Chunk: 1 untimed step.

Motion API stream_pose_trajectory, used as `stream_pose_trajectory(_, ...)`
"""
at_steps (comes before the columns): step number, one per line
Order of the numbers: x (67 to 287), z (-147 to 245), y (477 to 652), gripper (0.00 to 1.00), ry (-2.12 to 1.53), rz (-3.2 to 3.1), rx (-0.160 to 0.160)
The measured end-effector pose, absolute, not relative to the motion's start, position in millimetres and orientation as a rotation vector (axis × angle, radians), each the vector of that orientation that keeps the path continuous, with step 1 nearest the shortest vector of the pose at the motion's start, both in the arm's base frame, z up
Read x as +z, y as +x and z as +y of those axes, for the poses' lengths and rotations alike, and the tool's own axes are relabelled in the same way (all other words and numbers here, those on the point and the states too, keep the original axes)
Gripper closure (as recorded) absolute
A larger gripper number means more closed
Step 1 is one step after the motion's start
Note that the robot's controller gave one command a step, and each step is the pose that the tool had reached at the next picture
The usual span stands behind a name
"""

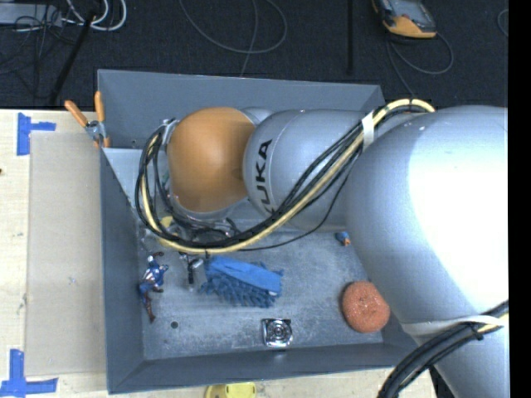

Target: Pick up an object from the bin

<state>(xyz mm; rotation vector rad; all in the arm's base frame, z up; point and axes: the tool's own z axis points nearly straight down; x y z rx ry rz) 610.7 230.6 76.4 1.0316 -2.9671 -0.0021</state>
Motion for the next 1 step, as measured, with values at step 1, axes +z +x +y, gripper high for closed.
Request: stream_pose_trajectory(1, 76.5, 202.2, 601.5, 0.0, 1.162, -2.919, -0.004)
